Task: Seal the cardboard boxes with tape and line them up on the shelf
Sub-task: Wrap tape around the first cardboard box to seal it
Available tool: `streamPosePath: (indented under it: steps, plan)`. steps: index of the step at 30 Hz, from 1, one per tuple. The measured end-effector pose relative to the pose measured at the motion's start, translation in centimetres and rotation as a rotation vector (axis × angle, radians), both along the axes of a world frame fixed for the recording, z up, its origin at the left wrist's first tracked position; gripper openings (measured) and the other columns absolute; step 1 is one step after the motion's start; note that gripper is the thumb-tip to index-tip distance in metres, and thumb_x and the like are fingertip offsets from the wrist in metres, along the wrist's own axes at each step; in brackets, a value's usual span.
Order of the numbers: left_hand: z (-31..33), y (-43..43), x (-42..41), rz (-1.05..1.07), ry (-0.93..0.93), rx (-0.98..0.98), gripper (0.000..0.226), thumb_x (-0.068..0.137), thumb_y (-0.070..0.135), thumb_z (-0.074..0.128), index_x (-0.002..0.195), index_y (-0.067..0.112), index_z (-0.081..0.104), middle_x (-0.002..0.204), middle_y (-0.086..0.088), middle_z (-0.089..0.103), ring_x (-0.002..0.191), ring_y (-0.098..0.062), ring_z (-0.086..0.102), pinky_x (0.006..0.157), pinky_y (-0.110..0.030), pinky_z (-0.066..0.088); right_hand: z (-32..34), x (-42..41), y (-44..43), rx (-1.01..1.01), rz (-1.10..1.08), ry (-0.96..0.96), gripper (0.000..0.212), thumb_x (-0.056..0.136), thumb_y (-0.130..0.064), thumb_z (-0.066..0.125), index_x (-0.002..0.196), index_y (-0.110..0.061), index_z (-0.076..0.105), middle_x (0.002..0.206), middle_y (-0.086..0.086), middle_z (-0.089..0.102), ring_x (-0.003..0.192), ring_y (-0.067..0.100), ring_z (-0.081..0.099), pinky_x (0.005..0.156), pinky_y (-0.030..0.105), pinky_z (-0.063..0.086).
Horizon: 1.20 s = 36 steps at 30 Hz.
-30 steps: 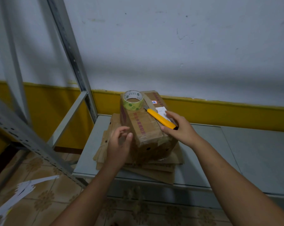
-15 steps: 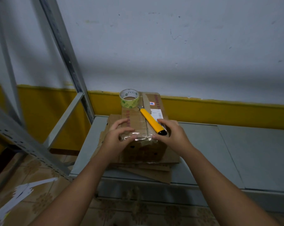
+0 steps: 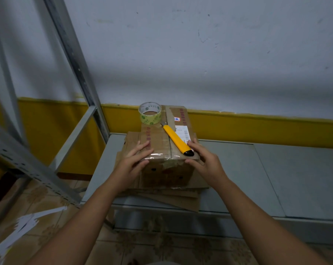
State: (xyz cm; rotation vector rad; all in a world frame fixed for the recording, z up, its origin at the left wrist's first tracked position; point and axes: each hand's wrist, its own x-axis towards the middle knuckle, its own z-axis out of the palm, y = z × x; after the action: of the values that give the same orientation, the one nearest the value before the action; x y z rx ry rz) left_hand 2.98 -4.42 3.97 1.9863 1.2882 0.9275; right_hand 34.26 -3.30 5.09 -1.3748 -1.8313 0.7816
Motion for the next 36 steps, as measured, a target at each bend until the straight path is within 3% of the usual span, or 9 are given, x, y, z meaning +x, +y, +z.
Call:
streamPosePath:
  steps: [2,4,7,10,19,24,28,36]
  plan:
    - [0.4,-0.2,-0.1,0.045,-0.023,-0.017,0.047,0.106,0.016,0.060,0.151,0.031,0.056,0.165,0.020,0.036,0.153,0.007,0.025,0.113,-0.002,0.026,-0.1,0.0,-0.4,-0.017,-0.100,0.078,0.065,0.089,-0.024,0.080,0.148,-0.026,0.054,0.156,-0.005,0.049,0.143,0.007,0.043,0.109,0.024,0.047]
    - [0.7,-0.3,-0.2,0.150,-0.091,-0.024,0.049,0.104,0.018,0.065,0.151,0.029,0.056,0.161,0.017,0.043,0.145,0.012,0.035,0.108,-0.008,0.040,-0.3,-0.1,-1.0,0.001,-0.237,0.131,0.056,0.088,-0.020,0.082,0.139,-0.019,0.062,0.138,-0.003,0.063,0.127,0.005,0.057,0.099,0.026,0.057]
    - [0.6,-0.6,-0.2,0.343,-0.293,-0.045,0.047,0.093,0.018,0.080,0.137,0.024,0.064,0.139,0.008,0.064,0.129,-0.003,0.061,0.104,-0.034,0.057,-0.4,-0.7,-1.4,0.046,-0.343,0.149,0.036,0.088,-0.015,0.081,0.122,-0.010,0.073,0.105,-0.005,0.073,0.097,-0.008,0.066,0.084,0.023,0.060]
    - [0.4,-1.3,0.3,0.475,-0.416,-0.076,0.031,0.086,0.018,0.086,0.113,0.018,0.072,0.112,0.004,0.076,0.109,-0.010,0.073,0.094,-0.045,0.063,-0.5,-1.3,-1.5,0.051,-0.360,0.182,0.034,0.085,-0.015,0.083,0.118,-0.007,0.074,0.097,-0.008,0.073,0.091,-0.012,0.066,0.074,0.008,0.053]
    - [-0.6,-2.3,1.1,0.536,-0.431,0.023,0.021,0.086,0.005,0.084,0.106,0.008,0.082,0.105,0.003,0.080,0.103,-0.009,0.076,0.092,-0.042,0.064,-1.4,-1.5,-2.3,0.186,-0.424,0.176,0.023,0.084,-0.018,0.085,0.106,-0.013,0.080,0.088,-0.016,0.073,0.087,-0.007,0.070,0.077,0.006,0.052]
    - [-1.0,-2.1,1.0,0.585,-0.328,0.105,0.010,0.089,0.008,0.083,0.096,0.015,0.082,0.105,0.003,0.079,0.107,-0.006,0.074,0.094,-0.045,0.063,-2.4,-1.6,-2.1,0.323,-0.382,0.062,0.013,0.086,-0.020,0.082,0.097,-0.012,0.081,0.085,-0.007,0.075,0.079,0.003,0.070,0.074,0.013,0.056]
    - [-1.2,-1.8,0.6,0.578,-0.271,0.122,0.007,0.089,0.010,0.082,0.094,0.016,0.080,0.105,0.001,0.079,0.102,-0.002,0.074,0.088,-0.046,0.065,-2.9,-1.5,-1.9,0.353,-0.356,0.022,0.016,0.089,-0.024,0.077,0.095,-0.009,0.079,0.084,0.000,0.075,0.078,0.006,0.068,0.072,0.013,0.055]
    - [-0.7,-2.4,0.8,0.542,-0.385,0.044,0.015,0.085,0.007,0.085,0.094,0.017,0.080,0.107,0.003,0.079,0.104,-0.010,0.075,0.092,-0.038,0.063,-2.7,-1.5,-3.0,0.316,-0.371,0.101,0.025,0.082,-0.027,0.083,0.102,-0.012,0.079,0.089,-0.011,0.073,0.086,-0.004,0.069,0.078,0.009,0.053]
